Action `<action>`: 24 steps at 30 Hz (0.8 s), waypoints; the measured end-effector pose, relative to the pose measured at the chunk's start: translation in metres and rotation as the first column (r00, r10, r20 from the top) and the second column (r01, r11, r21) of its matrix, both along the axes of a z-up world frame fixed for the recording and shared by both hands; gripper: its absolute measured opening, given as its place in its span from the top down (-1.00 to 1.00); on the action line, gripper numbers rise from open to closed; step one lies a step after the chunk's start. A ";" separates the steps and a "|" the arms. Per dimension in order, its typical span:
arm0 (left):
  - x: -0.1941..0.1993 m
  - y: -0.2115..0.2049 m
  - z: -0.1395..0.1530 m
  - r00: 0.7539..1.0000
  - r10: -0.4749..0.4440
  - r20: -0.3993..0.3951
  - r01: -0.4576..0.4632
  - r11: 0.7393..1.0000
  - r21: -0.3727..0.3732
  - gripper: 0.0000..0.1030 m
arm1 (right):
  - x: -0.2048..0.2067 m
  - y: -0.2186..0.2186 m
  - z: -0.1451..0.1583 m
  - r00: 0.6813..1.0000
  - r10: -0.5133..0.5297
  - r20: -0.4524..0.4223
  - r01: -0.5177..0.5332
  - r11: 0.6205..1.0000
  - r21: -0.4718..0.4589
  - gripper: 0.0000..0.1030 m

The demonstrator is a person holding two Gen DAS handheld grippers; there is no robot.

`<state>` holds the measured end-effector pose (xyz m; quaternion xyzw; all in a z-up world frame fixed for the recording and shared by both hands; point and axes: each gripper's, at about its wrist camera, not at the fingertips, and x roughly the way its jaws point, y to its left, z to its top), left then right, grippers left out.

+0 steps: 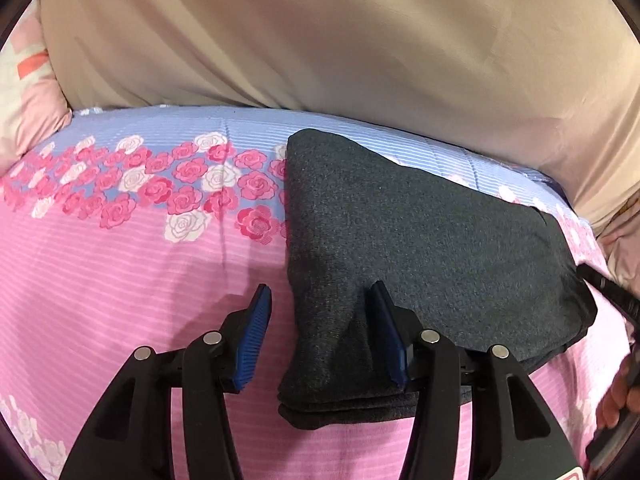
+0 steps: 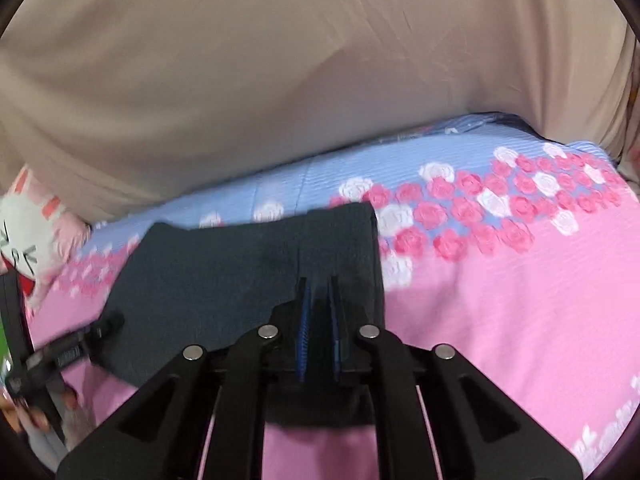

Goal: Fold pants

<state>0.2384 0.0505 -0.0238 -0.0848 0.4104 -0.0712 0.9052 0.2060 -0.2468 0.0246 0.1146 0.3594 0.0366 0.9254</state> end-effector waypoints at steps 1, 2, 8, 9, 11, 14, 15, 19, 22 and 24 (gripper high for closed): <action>-0.001 -0.001 0.000 1.000 -0.001 0.005 0.001 1.000 0.008 0.02 | -0.002 -0.002 -0.009 1.000 -0.006 -0.003 0.005 1.000 -0.021 0.93; -0.001 -0.002 0.001 1.000 -0.002 0.007 0.002 1.000 0.013 -0.01 | -0.005 -0.004 -0.012 1.000 -0.006 0.014 0.007 1.000 -0.026 0.93; -0.003 -0.004 0.002 1.000 -0.002 0.016 0.002 1.000 0.032 -0.03 | -0.038 0.000 0.009 0.998 -0.001 0.060 0.003 1.000 -0.028 0.81; -0.004 -0.005 0.002 1.000 -0.002 0.017 0.001 0.999 0.035 -0.07 | -0.041 0.000 0.005 0.999 0.003 0.047 -0.001 0.999 -0.038 0.82; -0.005 -0.005 0.002 1.000 -0.001 0.020 0.000 0.999 0.035 -0.09 | -0.047 -0.004 -0.006 1.000 -0.017 0.008 0.017 0.998 -0.059 0.82; -0.006 -0.003 0.002 1.000 0.000 0.018 0.000 1.000 0.016 -0.12 | -0.059 -0.015 -0.007 0.999 -0.032 -0.009 0.031 0.999 -0.037 0.63; -0.005 -0.001 0.002 1.000 0.001 0.016 -0.001 1.000 0.006 -0.14 | -0.066 -0.017 -0.007 1.000 -0.023 -0.005 0.023 0.999 -0.041 0.60; -0.004 0.002 0.001 1.000 0.008 0.008 -0.008 1.000 -0.013 -0.17 | -0.070 -0.012 -0.016 1.000 -0.008 -0.024 0.006 0.996 -0.094 0.60; -0.005 0.001 0.001 1.000 0.009 0.014 -0.009 1.000 -0.008 -0.17 | -0.070 -0.002 -0.014 1.000 0.026 -0.002 -0.026 0.993 -0.114 0.60; -0.005 0.001 0.002 1.000 0.008 0.016 -0.007 1.000 -0.002 -0.18 | -0.067 0.004 -0.012 0.999 0.043 0.011 -0.042 0.992 -0.123 0.54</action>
